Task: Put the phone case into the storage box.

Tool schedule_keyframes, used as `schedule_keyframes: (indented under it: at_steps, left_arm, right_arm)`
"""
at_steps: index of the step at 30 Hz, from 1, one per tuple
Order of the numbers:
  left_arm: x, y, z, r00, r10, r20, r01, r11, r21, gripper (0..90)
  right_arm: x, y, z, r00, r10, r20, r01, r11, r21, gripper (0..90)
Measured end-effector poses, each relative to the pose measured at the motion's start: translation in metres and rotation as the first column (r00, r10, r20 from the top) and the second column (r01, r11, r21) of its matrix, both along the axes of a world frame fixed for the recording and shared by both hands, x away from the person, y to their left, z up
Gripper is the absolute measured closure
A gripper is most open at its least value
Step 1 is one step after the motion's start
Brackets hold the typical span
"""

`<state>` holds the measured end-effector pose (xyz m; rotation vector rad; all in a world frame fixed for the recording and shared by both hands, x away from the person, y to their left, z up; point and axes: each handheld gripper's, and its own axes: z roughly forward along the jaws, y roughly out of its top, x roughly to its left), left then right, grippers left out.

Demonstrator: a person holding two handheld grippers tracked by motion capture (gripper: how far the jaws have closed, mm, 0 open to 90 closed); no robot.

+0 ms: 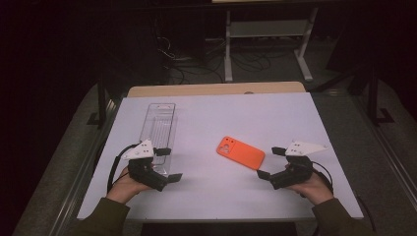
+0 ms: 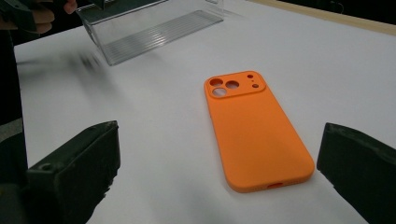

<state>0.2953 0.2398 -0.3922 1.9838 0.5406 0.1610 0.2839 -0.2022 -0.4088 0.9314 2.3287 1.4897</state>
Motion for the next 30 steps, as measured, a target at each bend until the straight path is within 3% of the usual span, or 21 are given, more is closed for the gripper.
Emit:
schedule_keyframes:
  at_steps: [21,30]
  left_arm:
    - [0.003,-0.039,0.004,0.9982,-0.060,-0.008,0.060,0.9981,-0.012,0.6]
    - [0.001,-0.053,0.000,0.9961,-0.087,-0.012,0.087,0.9960,0.017,0.6]
  right_arm:
    - [0.004,-0.002,0.001,0.9997,-0.023,0.003,0.023,1.000,-0.006,0.0]
    - [0.009,-0.002,0.001,0.9995,-0.031,0.004,0.031,0.999,-0.011,0.0]
